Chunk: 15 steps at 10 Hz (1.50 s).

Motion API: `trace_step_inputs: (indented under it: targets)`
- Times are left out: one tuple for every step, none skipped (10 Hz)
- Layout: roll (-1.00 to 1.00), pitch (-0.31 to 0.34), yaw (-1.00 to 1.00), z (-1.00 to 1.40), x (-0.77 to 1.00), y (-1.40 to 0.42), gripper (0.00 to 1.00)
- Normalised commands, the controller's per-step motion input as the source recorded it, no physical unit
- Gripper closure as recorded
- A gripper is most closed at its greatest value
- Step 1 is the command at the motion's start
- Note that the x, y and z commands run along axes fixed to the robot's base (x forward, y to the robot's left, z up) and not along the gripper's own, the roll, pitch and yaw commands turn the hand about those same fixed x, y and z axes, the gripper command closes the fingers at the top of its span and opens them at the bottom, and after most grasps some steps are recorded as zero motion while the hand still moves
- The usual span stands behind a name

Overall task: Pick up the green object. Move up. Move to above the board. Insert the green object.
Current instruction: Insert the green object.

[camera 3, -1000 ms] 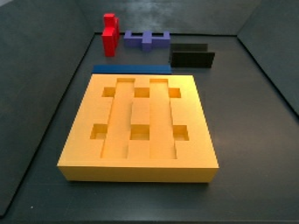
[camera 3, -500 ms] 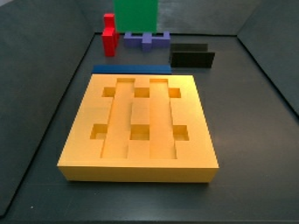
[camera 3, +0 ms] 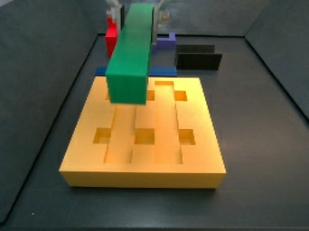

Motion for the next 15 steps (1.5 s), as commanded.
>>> trace_step_inputs:
  targets:
    - [-0.13,-0.061,-0.06,-0.87,0.0,0.0,1.0]
    - [-0.03,0.0,0.0,-0.82,0.02,0.0,1.0]
    - [0.08,0.0,0.0,-0.86,0.0,0.0,1.0]
    - [0.0,0.0,0.0,-1.0,0.0,0.0,1.0]
    - [0.0,-0.044,0.0,-0.81,-0.07,0.0,1.0]
    - [0.05,0.0,0.0,-0.76,-0.02,0.0,1.0]
    - [0.04,0.0,0.0,-0.69,-0.02,0.0,1.0]
    - [0.03,0.0,0.0,-0.6,-0.05,0.0,1.0]
    - [0.0,0.0,0.0,-0.41,-0.03,0.0,1.0]
    - [0.04,0.0,0.0,-0.08,-0.1,-0.07,1.0]
    - [0.01,0.0,0.0,-0.04,-0.21,0.0,1.0]
    - [0.0,-0.021,0.0,-0.09,-0.3,0.0,1.0]
    - [0.0,-0.047,0.0,-0.02,-0.45,0.0,1.0]
    - [0.04,-0.096,0.0,0.0,-0.56,0.0,1.0]
    - [0.2,-0.053,0.38,-0.07,-0.2,-0.09,1.0]
